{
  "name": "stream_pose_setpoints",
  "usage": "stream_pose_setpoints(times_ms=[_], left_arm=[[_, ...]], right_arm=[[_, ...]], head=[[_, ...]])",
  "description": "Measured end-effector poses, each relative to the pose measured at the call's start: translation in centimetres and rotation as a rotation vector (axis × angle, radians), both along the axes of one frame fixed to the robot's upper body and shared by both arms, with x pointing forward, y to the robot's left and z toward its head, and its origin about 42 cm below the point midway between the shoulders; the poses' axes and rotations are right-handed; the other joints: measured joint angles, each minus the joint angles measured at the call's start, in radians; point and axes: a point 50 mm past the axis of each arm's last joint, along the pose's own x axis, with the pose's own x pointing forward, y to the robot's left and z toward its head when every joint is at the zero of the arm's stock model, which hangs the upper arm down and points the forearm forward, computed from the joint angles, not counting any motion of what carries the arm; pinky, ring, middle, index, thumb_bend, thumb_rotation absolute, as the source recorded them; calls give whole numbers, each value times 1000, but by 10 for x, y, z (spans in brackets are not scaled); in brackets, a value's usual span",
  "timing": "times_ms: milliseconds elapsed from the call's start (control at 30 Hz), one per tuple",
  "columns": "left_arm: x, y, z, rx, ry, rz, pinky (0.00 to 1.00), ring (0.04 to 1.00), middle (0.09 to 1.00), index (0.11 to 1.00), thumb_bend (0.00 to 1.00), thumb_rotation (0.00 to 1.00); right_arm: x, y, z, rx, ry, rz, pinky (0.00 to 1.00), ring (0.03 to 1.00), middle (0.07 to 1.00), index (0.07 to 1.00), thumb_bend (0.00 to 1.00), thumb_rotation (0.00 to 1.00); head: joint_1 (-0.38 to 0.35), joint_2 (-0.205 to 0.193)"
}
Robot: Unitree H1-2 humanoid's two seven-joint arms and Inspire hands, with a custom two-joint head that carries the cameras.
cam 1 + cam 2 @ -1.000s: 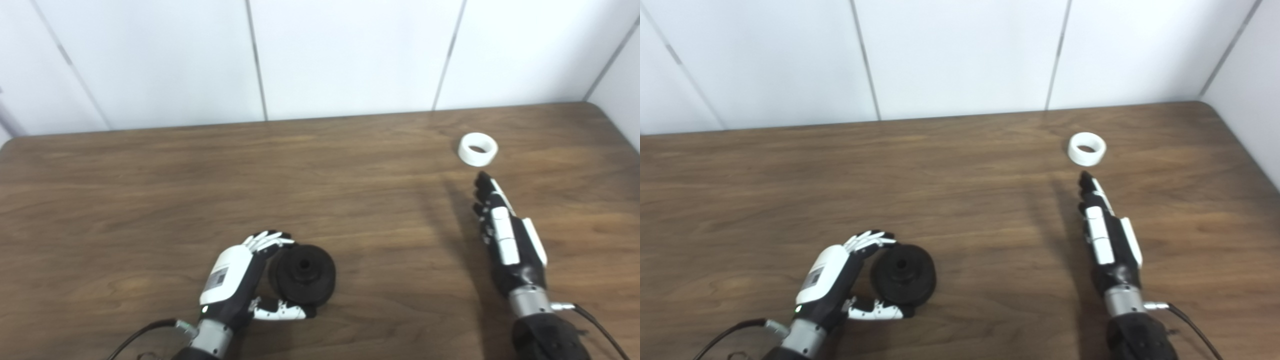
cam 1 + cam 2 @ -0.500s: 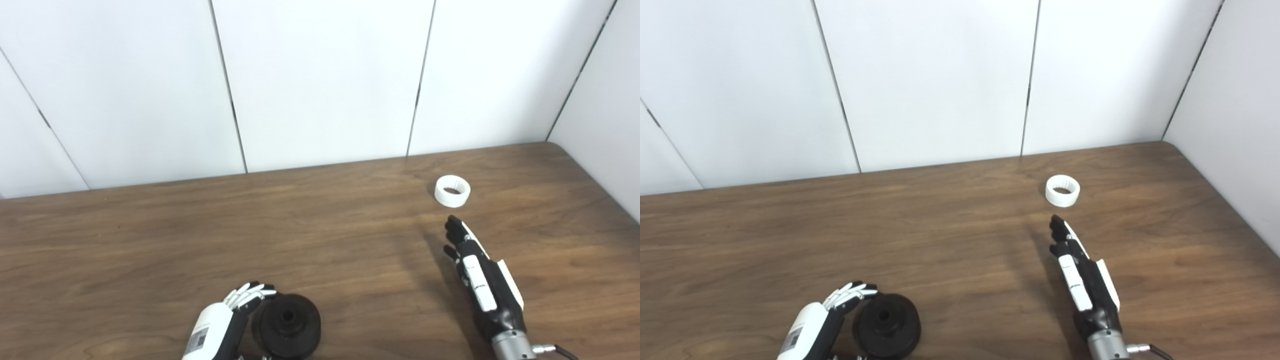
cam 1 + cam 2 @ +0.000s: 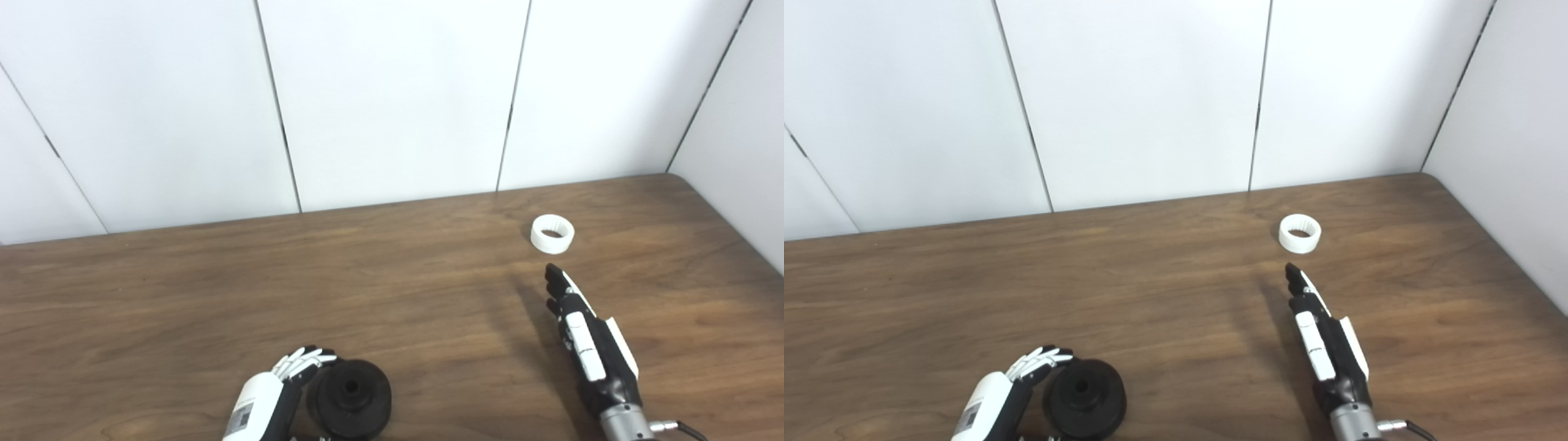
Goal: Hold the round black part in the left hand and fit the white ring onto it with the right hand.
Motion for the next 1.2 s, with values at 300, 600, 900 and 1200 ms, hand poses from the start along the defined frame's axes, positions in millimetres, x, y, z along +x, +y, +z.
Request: stream_pose_setpoints(times_ms=[300, 600, 900, 1200], left_arm=[[-1, -1, -1, -2, 3, 2, 925, 924, 845, 490, 523, 70], [-3, -1, -2, -5, 9, 4, 923, 932, 849, 490, 523, 72], [-3, -1, -2, -6, 8, 3, 933, 932, 845, 490, 522, 73], [-4, 1, -1, -7, 8, 5, 938, 933, 841, 490, 523, 72]], right_arm=[[-5, -9, 34, -121, -39, -53, 940, 927, 907, 891, 666, 543], [30, -48, 99, -436, -120, -126, 867, 902, 907, 884, 864, 299], [71, -75, 144, -827, -14, -87, 913, 964, 968, 891, 953, 265], [122, -91, 165, -979, 146, -49, 875, 1000, 989, 870, 1000, 262]], head=[[-8, 12], [-11, 17], [-11, 28], [-14, 44]])
